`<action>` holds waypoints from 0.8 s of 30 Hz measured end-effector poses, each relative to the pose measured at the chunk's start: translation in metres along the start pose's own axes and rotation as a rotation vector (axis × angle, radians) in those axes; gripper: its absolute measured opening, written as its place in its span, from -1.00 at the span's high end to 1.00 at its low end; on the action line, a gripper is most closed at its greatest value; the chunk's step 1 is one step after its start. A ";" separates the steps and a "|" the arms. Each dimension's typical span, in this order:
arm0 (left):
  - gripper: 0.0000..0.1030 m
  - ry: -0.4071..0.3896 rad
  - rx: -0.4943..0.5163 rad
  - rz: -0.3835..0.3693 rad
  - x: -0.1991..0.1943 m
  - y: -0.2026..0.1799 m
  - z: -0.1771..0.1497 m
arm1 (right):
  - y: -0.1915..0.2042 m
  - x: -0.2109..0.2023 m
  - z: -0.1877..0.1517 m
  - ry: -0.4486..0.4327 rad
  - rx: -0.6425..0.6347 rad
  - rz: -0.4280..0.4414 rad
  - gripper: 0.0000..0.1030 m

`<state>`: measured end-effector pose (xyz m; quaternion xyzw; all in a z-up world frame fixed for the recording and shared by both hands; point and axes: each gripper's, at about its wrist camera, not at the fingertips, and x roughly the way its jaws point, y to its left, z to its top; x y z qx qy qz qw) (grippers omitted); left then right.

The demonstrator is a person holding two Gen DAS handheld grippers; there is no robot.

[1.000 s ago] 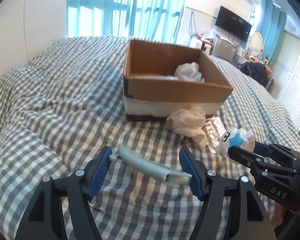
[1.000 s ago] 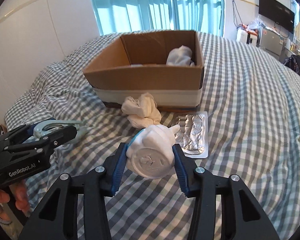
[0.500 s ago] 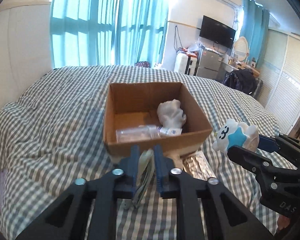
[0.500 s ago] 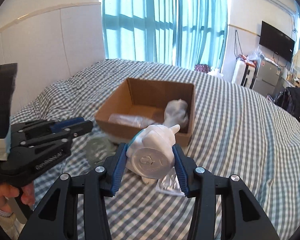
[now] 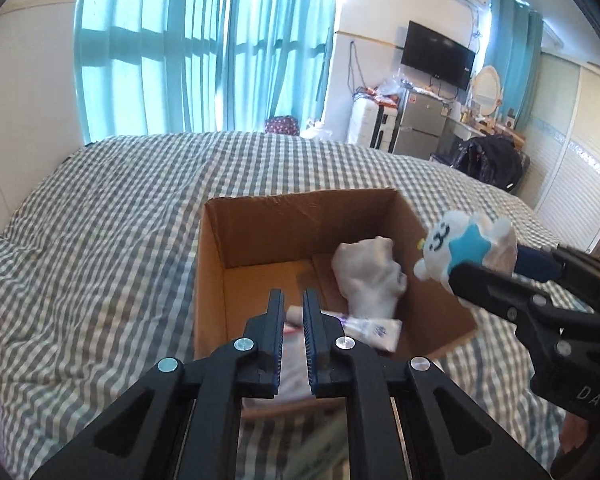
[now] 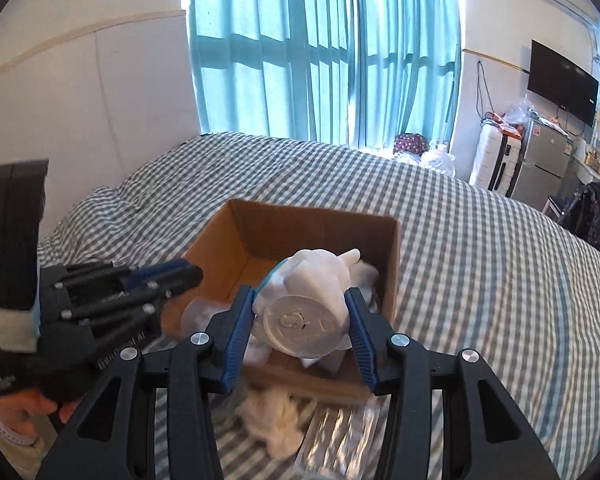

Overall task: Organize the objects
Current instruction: 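Carry the cat cup into the box and release it with the right tool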

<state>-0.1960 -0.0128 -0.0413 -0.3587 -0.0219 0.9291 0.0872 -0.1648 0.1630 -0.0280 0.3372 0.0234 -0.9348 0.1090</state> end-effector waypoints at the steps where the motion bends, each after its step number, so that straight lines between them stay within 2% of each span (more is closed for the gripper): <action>1: 0.80 0.004 0.003 0.000 0.007 0.000 0.001 | -0.003 0.009 0.004 0.004 -0.002 0.002 0.11; 6: 0.80 0.029 0.035 0.010 0.037 -0.003 0.003 | -0.013 0.052 0.014 0.038 -0.005 0.002 0.12; 10: 0.80 0.038 0.055 0.020 0.055 -0.006 0.005 | -0.020 0.071 0.015 0.040 0.004 0.011 0.12; 16: 0.79 0.042 0.071 0.026 0.063 -0.010 0.002 | -0.023 0.081 0.012 0.056 0.030 0.018 0.12; 20: 0.72 0.040 0.077 0.036 0.053 -0.011 0.005 | -0.022 0.066 0.015 0.029 0.040 0.012 0.11; 21: 0.59 0.037 0.080 0.038 0.048 -0.012 0.006 | -0.023 0.060 0.017 0.019 0.043 0.007 0.10; 23: 0.11 0.019 0.076 0.055 0.033 -0.013 0.009 | -0.023 0.045 0.021 -0.001 0.051 -0.005 -0.13; 24: -0.27 0.010 0.072 0.064 0.027 -0.012 0.011 | -0.023 0.037 0.024 -0.014 0.055 -0.011 -0.17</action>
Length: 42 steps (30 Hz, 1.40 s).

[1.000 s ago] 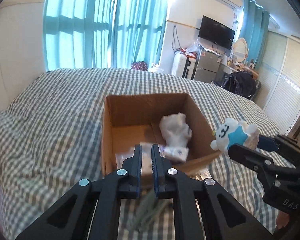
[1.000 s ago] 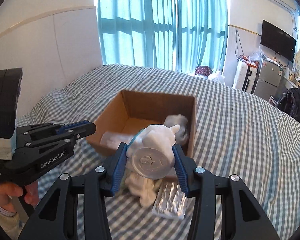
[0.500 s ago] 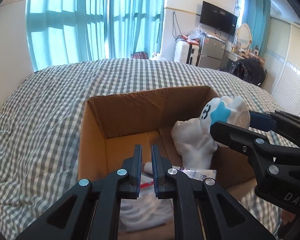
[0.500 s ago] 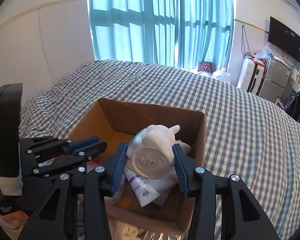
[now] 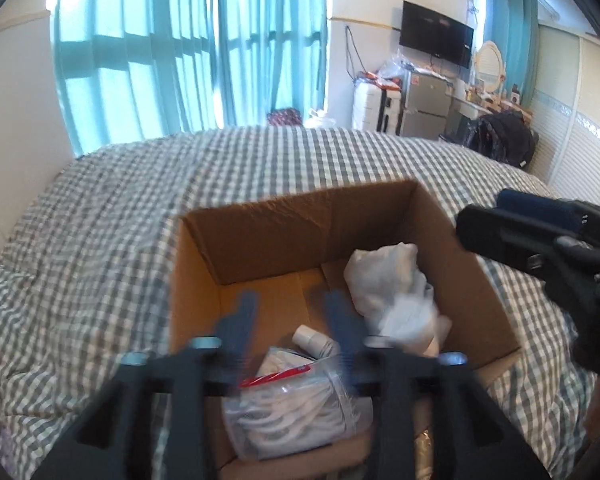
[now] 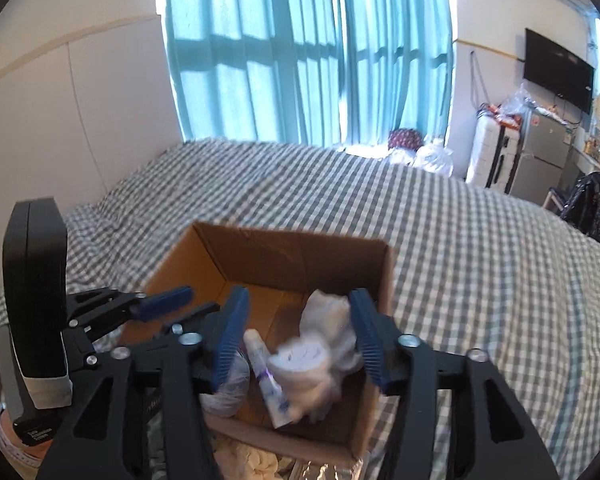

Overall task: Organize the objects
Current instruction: 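Carry the cat cup into the box and release it with the right tool, then grasp the green clip with the left tool while the right tool grasps the foil pack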

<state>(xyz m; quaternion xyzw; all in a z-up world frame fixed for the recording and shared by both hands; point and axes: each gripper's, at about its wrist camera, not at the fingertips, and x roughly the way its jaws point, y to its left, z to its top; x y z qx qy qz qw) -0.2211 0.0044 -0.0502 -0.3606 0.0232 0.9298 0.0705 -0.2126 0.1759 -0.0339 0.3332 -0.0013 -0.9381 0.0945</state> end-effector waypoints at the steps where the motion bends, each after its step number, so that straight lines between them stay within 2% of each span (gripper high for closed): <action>1: -0.41 -0.022 -0.011 0.018 -0.013 0.001 0.002 | 0.001 -0.013 0.003 -0.018 0.003 -0.005 -0.19; 3: -0.41 -0.045 -0.020 0.021 -0.028 0.003 0.004 | 0.003 -0.032 0.006 -0.040 -0.001 -0.005 -0.23; 5: -0.45 -0.061 -0.020 0.029 -0.046 0.003 0.007 | 0.007 -0.057 0.009 -0.069 -0.014 -0.018 -0.35; 7: -0.66 -0.091 -0.016 0.050 -0.068 0.002 0.008 | 0.010 -0.078 0.012 -0.094 -0.025 -0.039 -0.41; 13: -0.99 -0.179 -0.025 0.081 -0.120 0.004 0.004 | 0.016 -0.136 0.010 -0.154 -0.040 -0.097 -0.61; 17: -1.00 -0.194 -0.040 0.076 -0.138 0.005 -0.002 | 0.018 -0.160 -0.002 -0.179 -0.025 -0.128 -0.77; 21: -1.00 -0.188 -0.037 0.081 -0.146 0.005 -0.015 | 0.017 -0.170 -0.021 -0.165 -0.010 -0.139 -0.86; 27: -1.00 -0.166 -0.041 0.092 -0.142 0.008 -0.047 | 0.010 -0.155 -0.055 -0.110 0.011 -0.139 -0.86; 30: -1.00 -0.155 -0.080 0.096 -0.129 0.013 -0.062 | 0.000 -0.138 -0.076 -0.072 0.039 -0.154 -0.86; 34: -1.00 -0.111 -0.120 0.074 -0.104 0.019 -0.082 | -0.011 -0.104 -0.103 -0.012 0.058 -0.190 -0.86; 42: -1.00 0.000 -0.081 0.073 -0.056 0.006 -0.122 | -0.024 -0.030 -0.148 0.150 0.082 -0.211 -0.86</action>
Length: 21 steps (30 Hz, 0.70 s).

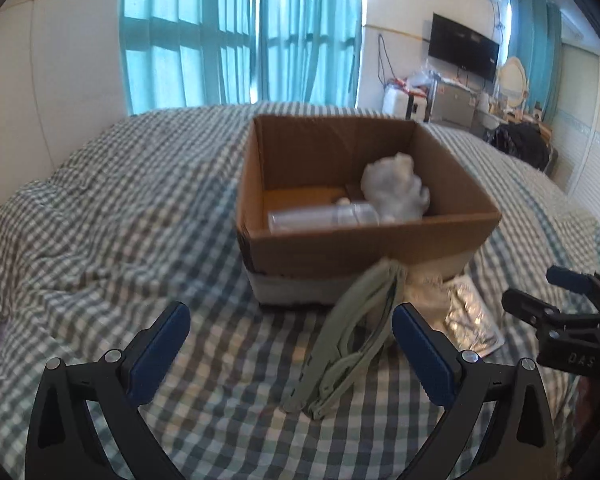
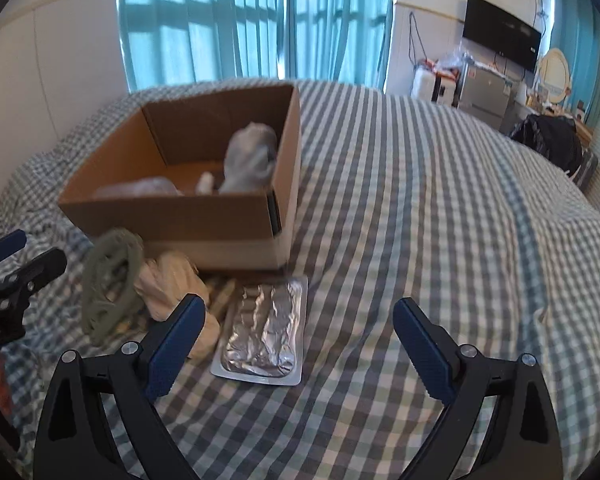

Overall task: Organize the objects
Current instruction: 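Grasp the green clip with the left tool while the right tool grasps the foil pack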

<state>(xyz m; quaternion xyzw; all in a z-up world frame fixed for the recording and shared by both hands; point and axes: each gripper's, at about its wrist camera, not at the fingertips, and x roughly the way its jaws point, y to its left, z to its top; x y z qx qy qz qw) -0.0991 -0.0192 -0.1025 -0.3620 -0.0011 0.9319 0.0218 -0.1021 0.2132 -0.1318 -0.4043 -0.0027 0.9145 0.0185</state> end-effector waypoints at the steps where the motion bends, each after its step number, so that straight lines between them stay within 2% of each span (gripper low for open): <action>1: -1.00 0.013 0.023 0.007 0.007 -0.005 -0.006 | 0.000 0.008 -0.003 0.021 0.001 -0.004 -0.84; 3: -1.00 0.037 0.056 0.012 0.017 -0.012 -0.015 | 0.001 0.022 -0.008 0.062 0.010 -0.013 -0.83; 6: -1.00 0.068 0.089 0.005 0.032 -0.019 -0.024 | 0.006 0.039 -0.012 0.102 -0.002 -0.014 -0.70; 11: -0.96 0.095 0.119 -0.001 0.051 -0.026 -0.026 | 0.013 0.062 -0.017 0.151 -0.005 0.005 -0.63; 14: -0.63 0.132 0.132 -0.025 0.063 -0.030 -0.026 | 0.021 0.068 -0.020 0.164 -0.035 -0.001 -0.66; 16: -0.17 0.162 0.139 -0.043 0.070 -0.032 -0.028 | 0.024 0.071 -0.022 0.170 -0.043 -0.007 -0.66; 17: -0.05 0.172 0.142 -0.054 0.071 -0.033 -0.030 | 0.025 0.072 -0.023 0.173 -0.047 -0.010 -0.66; 19: 0.33 0.170 0.153 -0.073 0.067 -0.036 -0.032 | 0.025 0.070 -0.025 0.169 -0.050 -0.004 -0.66; 21: 0.58 0.159 0.177 -0.069 0.060 -0.041 -0.035 | 0.028 0.069 -0.027 0.167 -0.057 0.000 -0.64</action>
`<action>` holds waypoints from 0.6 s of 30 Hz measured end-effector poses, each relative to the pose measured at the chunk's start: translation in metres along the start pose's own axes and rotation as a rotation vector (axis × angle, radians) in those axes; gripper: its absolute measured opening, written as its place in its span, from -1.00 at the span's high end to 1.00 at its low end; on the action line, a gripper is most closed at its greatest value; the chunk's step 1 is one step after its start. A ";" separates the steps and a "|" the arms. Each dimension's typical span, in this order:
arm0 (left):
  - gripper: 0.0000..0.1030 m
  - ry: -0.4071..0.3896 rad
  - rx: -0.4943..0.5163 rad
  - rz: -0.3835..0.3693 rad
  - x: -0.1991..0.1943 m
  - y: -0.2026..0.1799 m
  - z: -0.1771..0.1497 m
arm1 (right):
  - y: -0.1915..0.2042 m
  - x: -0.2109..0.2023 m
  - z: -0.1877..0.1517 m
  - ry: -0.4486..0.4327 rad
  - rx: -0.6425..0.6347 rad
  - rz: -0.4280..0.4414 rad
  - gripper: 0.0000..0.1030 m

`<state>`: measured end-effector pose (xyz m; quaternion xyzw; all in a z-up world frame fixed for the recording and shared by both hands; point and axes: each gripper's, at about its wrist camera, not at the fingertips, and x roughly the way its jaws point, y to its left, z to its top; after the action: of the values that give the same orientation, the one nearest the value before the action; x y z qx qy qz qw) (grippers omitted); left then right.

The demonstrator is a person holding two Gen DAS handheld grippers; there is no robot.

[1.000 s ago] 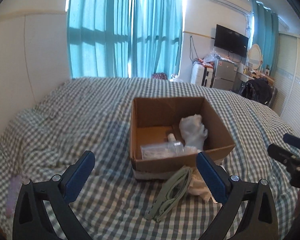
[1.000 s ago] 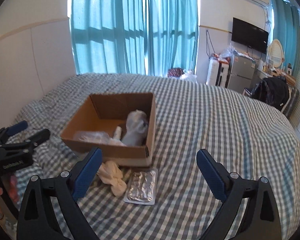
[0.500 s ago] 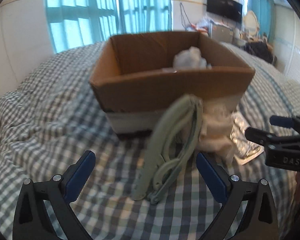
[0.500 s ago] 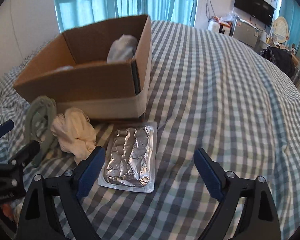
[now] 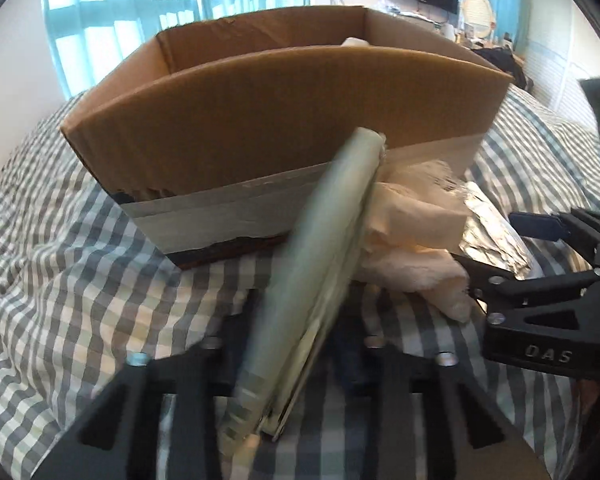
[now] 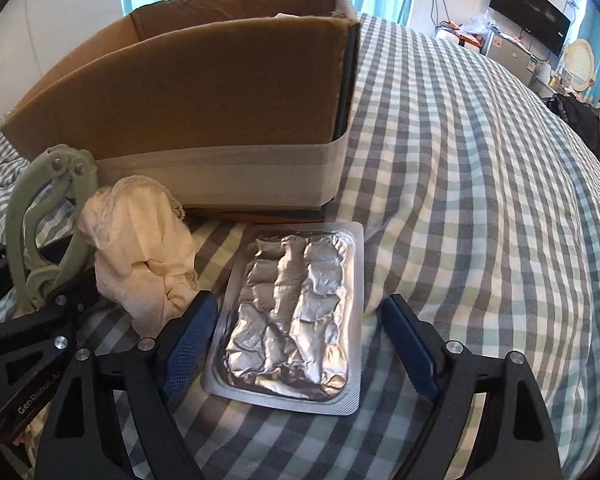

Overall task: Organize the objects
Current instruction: 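Grasp the green clip with the left tool while the right tool grasps the foil pack, then lift the clip and foil pack over the box and release both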

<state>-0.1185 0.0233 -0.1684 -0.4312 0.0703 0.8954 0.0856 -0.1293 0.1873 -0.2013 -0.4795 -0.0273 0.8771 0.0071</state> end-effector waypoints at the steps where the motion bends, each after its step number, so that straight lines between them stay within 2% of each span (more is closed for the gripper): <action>1: 0.68 0.000 0.010 0.002 -0.003 -0.003 -0.001 | 0.002 -0.002 -0.001 0.000 -0.008 -0.003 -0.56; 2: 0.68 0.002 0.019 0.005 -0.005 -0.005 -0.003 | 0.004 -0.004 -0.003 -0.005 -0.017 -0.010 -0.36; 3: 0.69 0.001 0.023 0.009 -0.008 -0.006 -0.004 | 0.007 -0.004 -0.005 -0.011 -0.025 -0.021 -0.33; 13: 0.69 0.002 -0.040 -0.012 -0.052 0.002 -0.024 | 0.011 -0.045 -0.027 -0.058 -0.015 0.008 -0.31; 18: 0.69 0.002 -0.050 0.009 -0.065 0.011 -0.025 | 0.020 -0.072 -0.035 -0.098 -0.021 0.011 -0.31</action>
<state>-0.0617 0.0013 -0.1320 -0.4336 0.0498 0.8970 0.0705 -0.0607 0.1661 -0.1602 -0.4362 -0.0344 0.8992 -0.0039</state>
